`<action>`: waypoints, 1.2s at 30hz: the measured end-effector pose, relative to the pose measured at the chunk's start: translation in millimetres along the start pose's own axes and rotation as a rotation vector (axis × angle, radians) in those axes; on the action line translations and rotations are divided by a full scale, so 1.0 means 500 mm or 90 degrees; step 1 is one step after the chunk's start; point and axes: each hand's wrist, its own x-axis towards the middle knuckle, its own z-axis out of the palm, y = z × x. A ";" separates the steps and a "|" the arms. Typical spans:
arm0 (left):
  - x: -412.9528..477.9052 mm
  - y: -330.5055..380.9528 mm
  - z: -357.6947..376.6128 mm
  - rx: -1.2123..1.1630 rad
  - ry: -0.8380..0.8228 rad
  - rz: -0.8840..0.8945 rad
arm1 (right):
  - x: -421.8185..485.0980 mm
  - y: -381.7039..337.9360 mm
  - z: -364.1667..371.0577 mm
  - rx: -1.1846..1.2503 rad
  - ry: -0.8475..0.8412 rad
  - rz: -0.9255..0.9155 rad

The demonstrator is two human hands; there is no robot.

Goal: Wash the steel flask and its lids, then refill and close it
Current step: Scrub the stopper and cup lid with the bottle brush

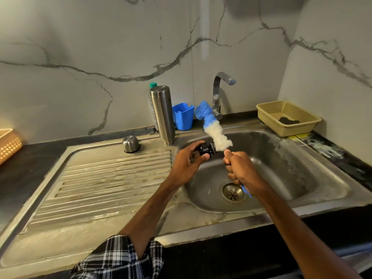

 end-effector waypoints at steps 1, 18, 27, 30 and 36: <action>0.000 0.002 -0.001 -0.033 -0.007 0.007 | 0.002 -0.003 0.000 0.024 -0.013 0.009; 0.006 -0.003 -0.021 -0.103 -0.034 -0.007 | 0.005 0.023 0.009 0.047 -0.045 0.047; 0.001 -0.003 -0.012 -0.048 -0.061 -0.018 | -0.008 0.031 0.012 0.021 -0.018 0.029; -0.003 0.002 0.003 -0.037 -0.079 0.006 | -0.005 0.024 0.010 0.009 0.006 0.018; 0.003 0.003 -0.007 -0.064 -0.060 -0.004 | -0.002 0.031 0.018 0.001 0.014 0.042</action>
